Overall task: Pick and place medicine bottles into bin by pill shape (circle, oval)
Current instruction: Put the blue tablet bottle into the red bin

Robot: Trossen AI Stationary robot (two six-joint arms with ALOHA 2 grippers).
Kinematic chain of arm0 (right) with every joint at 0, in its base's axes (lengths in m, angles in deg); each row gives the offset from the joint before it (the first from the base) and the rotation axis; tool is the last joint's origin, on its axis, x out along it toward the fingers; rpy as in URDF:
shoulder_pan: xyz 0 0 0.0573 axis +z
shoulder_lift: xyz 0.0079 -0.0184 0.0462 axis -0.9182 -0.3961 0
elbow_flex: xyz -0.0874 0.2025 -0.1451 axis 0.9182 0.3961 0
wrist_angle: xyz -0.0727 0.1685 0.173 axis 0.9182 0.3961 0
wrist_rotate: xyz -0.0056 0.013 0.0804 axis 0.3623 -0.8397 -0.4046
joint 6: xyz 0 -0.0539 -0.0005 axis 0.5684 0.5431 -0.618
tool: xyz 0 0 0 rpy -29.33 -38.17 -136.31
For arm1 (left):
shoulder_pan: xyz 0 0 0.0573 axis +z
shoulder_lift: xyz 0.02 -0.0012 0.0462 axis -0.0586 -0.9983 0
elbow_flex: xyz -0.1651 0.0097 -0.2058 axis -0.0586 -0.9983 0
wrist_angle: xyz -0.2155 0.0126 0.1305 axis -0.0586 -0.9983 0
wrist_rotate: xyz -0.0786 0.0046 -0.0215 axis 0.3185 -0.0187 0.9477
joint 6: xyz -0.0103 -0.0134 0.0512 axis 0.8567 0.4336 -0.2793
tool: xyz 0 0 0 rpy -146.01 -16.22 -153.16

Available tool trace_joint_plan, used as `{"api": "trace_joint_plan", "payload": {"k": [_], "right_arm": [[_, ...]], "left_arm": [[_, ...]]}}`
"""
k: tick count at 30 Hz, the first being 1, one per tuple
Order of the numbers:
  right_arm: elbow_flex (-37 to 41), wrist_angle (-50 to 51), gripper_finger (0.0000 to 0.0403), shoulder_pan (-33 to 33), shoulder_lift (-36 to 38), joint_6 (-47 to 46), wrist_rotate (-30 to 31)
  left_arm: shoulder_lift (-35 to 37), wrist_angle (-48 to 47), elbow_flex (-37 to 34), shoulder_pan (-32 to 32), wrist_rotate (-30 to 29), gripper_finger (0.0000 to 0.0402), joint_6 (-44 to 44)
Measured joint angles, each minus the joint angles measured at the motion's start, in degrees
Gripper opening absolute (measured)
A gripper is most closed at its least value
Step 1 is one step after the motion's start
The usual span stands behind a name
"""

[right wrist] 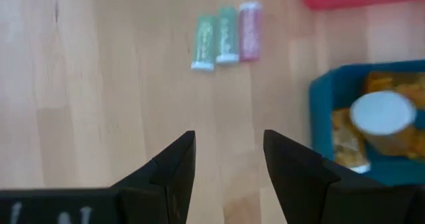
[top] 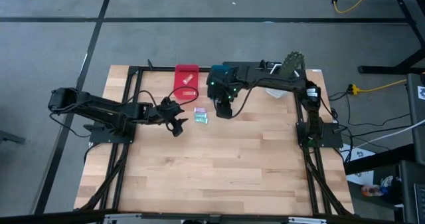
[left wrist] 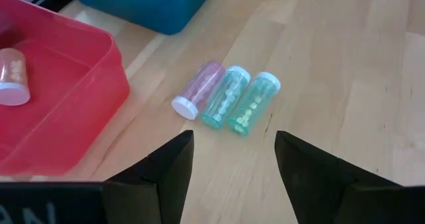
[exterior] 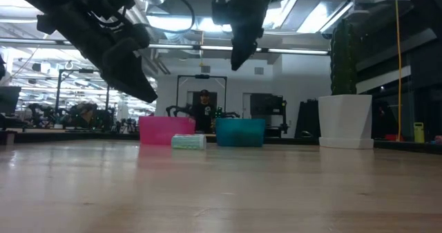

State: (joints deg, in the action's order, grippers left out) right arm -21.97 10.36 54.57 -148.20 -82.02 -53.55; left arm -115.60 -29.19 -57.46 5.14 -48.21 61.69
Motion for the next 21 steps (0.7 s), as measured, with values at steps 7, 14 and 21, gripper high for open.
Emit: {"api": "trace_joint_plan", "payload": {"k": [7, 14, 21], "right_arm": [[7.85, -5.88, 0.0178, 2.15, -0.04, -0.11, 1.77], [9.86, -5.11, 0.0156, 3.16, 1.37, -0.14, 7.98], [9.86, 0.05, 0.0139, 3.21, 6.23, -2.24, 7.99]], "left_arm": [[0.00, -0.09, 0.00, 0.02, -0.17, 0.0206, -0.09], [0.00, -0.12, 0.00, 0.07, -0.96, 0.0206, -0.09], [0.00, -0.26, 0.00, 0.07, -1.01, 0.0206, -0.17]]}}
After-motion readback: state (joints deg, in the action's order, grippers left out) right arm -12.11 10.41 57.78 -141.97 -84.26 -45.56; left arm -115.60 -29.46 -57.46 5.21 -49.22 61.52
